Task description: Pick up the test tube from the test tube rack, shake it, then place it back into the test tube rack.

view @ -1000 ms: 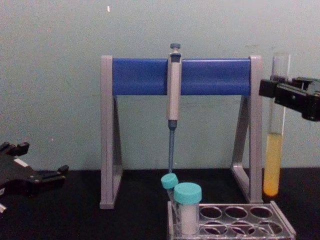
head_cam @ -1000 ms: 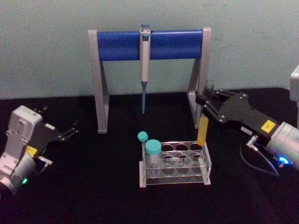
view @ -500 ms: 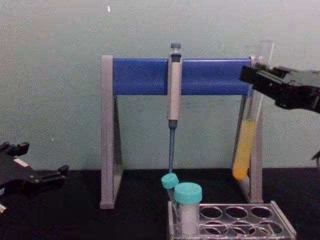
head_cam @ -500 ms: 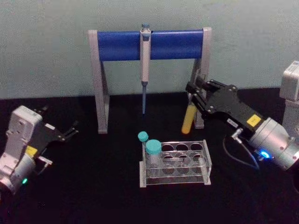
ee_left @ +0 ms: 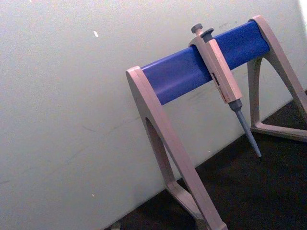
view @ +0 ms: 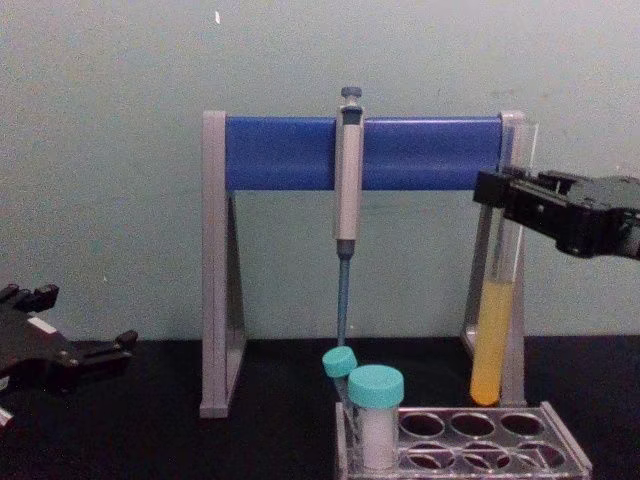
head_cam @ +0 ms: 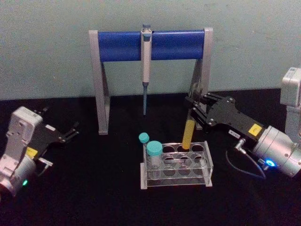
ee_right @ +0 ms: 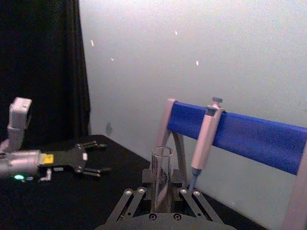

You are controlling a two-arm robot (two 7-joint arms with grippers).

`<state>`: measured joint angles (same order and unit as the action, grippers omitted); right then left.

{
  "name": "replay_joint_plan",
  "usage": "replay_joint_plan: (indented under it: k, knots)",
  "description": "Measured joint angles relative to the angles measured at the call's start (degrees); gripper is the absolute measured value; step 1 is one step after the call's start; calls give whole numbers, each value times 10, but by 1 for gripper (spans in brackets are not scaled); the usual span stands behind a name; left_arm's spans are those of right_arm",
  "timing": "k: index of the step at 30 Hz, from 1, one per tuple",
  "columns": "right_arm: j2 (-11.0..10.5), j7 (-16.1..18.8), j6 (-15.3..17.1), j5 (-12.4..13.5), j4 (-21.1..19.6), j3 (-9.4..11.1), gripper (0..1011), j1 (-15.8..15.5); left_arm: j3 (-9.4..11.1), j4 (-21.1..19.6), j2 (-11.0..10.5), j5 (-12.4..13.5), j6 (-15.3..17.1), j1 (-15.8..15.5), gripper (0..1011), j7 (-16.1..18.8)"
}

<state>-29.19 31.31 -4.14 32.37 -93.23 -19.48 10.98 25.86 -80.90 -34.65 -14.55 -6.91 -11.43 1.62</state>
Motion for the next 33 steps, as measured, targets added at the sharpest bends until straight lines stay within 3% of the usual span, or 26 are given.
replay_joint_plan:
  k: [14,33]
  knots:
    - [10,-24,3,-37,21,-15,240,14,0,0,0,0,0,0,1001,0]
    - [27,-19,4,-49,54,-25,240,32,0,0,0,0,0,0,1001,0]
